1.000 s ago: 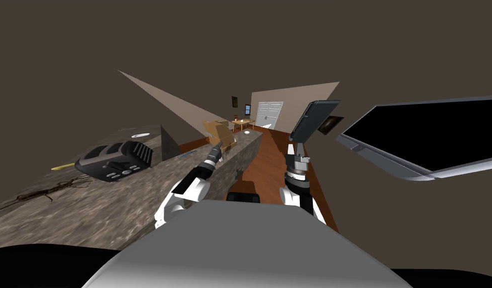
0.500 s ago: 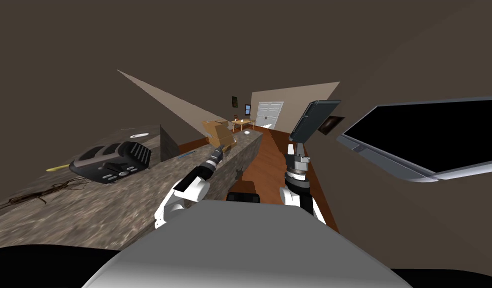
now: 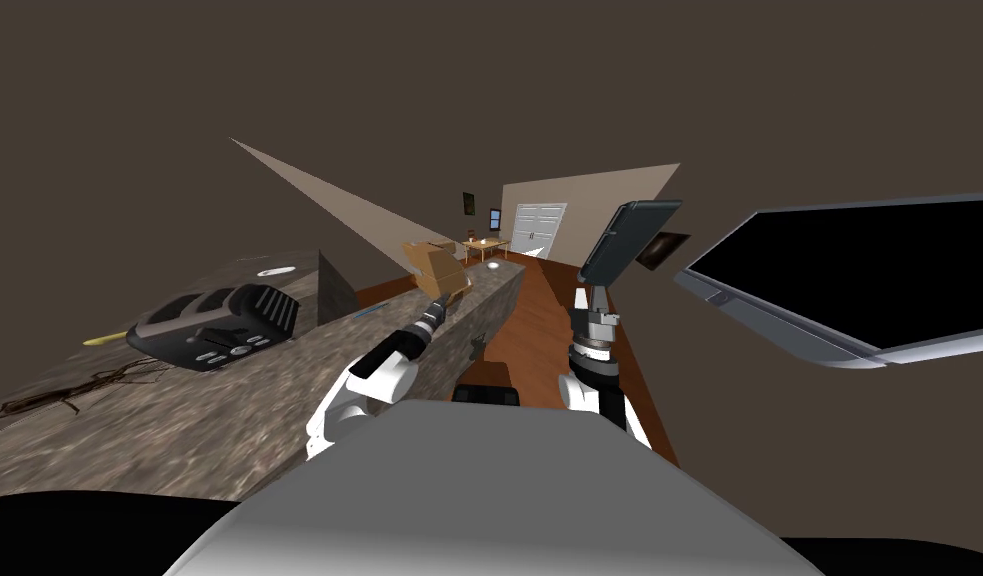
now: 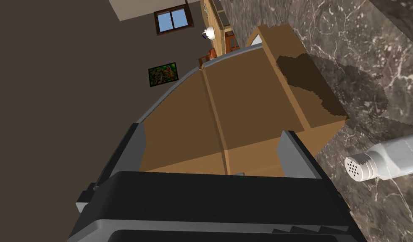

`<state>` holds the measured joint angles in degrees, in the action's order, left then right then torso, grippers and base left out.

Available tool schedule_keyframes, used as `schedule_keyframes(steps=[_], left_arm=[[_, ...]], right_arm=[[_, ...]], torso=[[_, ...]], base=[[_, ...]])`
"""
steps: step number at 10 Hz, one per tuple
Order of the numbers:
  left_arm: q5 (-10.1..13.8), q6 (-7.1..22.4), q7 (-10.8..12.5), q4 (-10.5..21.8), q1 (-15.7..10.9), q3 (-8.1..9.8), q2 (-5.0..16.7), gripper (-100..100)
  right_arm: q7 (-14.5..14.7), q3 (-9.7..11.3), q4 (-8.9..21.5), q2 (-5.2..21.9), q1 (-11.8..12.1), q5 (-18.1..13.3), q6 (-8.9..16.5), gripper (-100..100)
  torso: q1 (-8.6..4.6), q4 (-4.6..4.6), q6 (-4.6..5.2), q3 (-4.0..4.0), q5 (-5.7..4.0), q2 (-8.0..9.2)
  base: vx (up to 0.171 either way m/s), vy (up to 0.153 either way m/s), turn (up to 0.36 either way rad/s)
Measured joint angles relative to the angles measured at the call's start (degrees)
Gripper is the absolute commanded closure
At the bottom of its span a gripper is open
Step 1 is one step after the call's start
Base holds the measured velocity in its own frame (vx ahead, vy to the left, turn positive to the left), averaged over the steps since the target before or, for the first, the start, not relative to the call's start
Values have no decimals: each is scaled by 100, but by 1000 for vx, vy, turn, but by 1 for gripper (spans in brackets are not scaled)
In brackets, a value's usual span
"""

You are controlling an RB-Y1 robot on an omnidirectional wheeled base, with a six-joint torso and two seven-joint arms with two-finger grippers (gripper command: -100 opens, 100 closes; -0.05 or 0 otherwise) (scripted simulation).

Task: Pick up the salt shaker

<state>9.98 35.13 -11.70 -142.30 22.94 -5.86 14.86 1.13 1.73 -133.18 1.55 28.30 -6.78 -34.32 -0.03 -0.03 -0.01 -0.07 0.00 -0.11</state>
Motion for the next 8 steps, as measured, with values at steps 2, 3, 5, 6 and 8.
schedule_keyframes(steps=[2,3,5,6,8], left_arm=[[31,297,-83,18,-27,-6,59,-100],[38,418,-92,14,-34,-2,69,-100],[110,728,-150,39,-90,45,172,-100],[151,924,-188,20,-121,79,244,-100],[184,1290,-272,47,-153,100,335,-100]], right_arm=[[0,0,0,0,0,0,0,0],[0,0,0,0,0,0,0,0],[0,0,0,0,0,0,0,0],[0,0,0,0,0,0,0,0],[0,0,0,0,0,0,0,0]], torso=[[-1,-1,0,-3,0,-5],[1,0,0,1,0,3],[-1,-1,0,-2,0,-3],[-3,-2,0,-5,-1,-10],[-3,-2,0,-6,-1,-10]], base=[[28,-8,3],[29,-8,7],[50,-16,9],[50,-16,7],[51,-18,10]])
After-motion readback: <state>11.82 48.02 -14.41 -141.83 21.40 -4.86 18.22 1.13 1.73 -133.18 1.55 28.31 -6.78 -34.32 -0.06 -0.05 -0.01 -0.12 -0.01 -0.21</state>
